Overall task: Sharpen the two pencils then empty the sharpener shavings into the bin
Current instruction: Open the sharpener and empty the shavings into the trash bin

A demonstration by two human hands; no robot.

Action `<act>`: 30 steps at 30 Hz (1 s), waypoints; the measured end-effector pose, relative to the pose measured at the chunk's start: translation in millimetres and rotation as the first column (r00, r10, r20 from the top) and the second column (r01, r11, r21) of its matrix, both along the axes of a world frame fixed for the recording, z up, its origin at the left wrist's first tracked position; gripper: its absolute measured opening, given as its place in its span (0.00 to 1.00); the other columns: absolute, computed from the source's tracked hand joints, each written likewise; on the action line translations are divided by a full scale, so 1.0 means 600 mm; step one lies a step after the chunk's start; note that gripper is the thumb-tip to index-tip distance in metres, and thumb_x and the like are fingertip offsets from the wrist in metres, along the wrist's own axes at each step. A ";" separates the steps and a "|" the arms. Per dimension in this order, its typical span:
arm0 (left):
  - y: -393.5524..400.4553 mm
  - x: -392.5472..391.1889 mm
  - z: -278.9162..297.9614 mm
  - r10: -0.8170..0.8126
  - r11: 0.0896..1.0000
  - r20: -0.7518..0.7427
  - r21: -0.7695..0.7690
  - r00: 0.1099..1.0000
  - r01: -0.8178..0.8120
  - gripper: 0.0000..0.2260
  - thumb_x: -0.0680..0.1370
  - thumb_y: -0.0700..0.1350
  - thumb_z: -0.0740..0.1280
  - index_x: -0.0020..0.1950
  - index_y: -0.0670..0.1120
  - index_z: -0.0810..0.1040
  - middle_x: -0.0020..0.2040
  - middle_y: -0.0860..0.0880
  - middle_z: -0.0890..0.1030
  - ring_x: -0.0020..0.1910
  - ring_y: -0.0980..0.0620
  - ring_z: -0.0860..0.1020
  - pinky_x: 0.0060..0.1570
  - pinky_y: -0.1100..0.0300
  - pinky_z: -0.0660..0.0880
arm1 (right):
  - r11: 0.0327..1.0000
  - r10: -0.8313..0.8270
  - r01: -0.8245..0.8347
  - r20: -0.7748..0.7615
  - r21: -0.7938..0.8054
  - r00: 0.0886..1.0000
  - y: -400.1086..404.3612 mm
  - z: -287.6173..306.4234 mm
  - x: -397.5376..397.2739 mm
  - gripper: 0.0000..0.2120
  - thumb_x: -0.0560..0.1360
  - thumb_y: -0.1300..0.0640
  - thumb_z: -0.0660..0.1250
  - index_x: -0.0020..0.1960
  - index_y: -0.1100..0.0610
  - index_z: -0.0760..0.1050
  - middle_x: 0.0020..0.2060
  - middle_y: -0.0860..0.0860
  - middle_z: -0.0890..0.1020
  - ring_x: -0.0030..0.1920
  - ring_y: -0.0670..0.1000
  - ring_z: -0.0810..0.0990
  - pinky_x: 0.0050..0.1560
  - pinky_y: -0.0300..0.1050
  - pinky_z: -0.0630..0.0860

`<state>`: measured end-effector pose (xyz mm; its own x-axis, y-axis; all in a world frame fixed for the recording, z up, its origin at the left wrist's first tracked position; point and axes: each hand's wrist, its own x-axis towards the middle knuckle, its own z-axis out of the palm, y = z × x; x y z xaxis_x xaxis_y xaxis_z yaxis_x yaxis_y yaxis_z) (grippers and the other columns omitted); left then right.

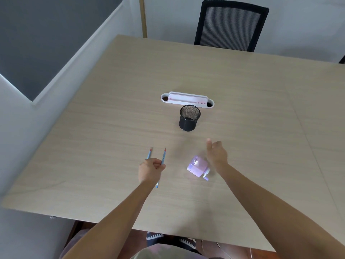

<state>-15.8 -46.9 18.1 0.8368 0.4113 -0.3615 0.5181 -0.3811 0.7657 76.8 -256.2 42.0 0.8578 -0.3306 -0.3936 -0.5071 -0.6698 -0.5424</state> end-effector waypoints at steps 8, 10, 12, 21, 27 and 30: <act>0.025 0.055 -0.035 0.013 0.946 -0.260 0.316 0.965 0.072 0.08 0.71 0.45 0.73 0.47 0.44 0.81 0.44 0.43 0.83 0.42 0.44 0.82 0.39 0.54 0.80 | 0.958 0.276 -0.258 -0.153 0.126 0.949 0.022 -0.040 -0.074 0.20 0.79 0.43 0.51 0.60 0.57 0.67 0.54 0.57 0.73 0.49 0.60 0.73 0.45 0.48 0.73; 0.027 0.061 -0.043 0.002 0.930 -0.292 0.352 0.957 0.106 0.09 0.72 0.44 0.73 0.49 0.43 0.80 0.46 0.43 0.83 0.43 0.43 0.82 0.39 0.54 0.80 | 0.944 0.323 -0.312 -0.100 0.111 0.941 0.019 -0.046 -0.073 0.16 0.80 0.48 0.52 0.57 0.57 0.69 0.50 0.57 0.75 0.46 0.58 0.72 0.41 0.46 0.71; 0.027 0.064 -0.049 -0.007 0.921 -0.307 0.369 0.952 0.126 0.09 0.72 0.44 0.72 0.50 0.43 0.79 0.46 0.43 0.82 0.44 0.43 0.82 0.38 0.55 0.78 | 0.944 0.301 -0.293 -0.028 0.154 0.953 0.015 -0.043 -0.073 0.14 0.81 0.49 0.52 0.51 0.58 0.71 0.42 0.53 0.77 0.44 0.57 0.73 0.40 0.46 0.71; 0.030 0.073 -0.053 -0.065 0.881 -0.346 0.421 0.936 0.217 0.10 0.73 0.43 0.71 0.51 0.40 0.77 0.48 0.41 0.81 0.46 0.41 0.81 0.41 0.53 0.77 | 0.887 0.426 -0.429 0.053 0.169 0.903 0.002 -0.051 -0.041 0.13 0.81 0.52 0.51 0.43 0.50 0.71 0.36 0.45 0.76 0.38 0.51 0.73 0.33 0.37 0.67; 0.019 0.068 -0.045 -0.203 0.859 -0.114 0.457 0.972 0.233 0.17 0.71 0.43 0.74 0.58 0.43 0.75 0.53 0.44 0.77 0.50 0.44 0.78 0.45 0.50 0.78 | 0.854 0.494 -0.501 0.084 0.142 0.865 -0.005 -0.059 -0.041 0.14 0.82 0.52 0.49 0.50 0.54 0.73 0.39 0.46 0.78 0.41 0.52 0.75 0.37 0.35 0.68; -0.007 0.067 -0.051 -0.358 0.899 0.006 0.271 0.934 0.343 0.19 0.68 0.41 0.76 0.57 0.44 0.76 0.47 0.49 0.76 0.43 0.52 0.75 0.48 0.56 0.75 | 0.839 0.522 -0.530 0.091 0.127 0.848 -0.007 -0.063 -0.044 0.14 0.82 0.54 0.49 0.54 0.56 0.72 0.42 0.47 0.78 0.47 0.54 0.76 0.41 0.40 0.67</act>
<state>24.5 -51.2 -12.6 0.9594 0.1611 -0.2315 0.2746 -0.7206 0.6366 50.1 -260.5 4.4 0.9066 0.2320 -0.3525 -0.0695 -0.7419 -0.6669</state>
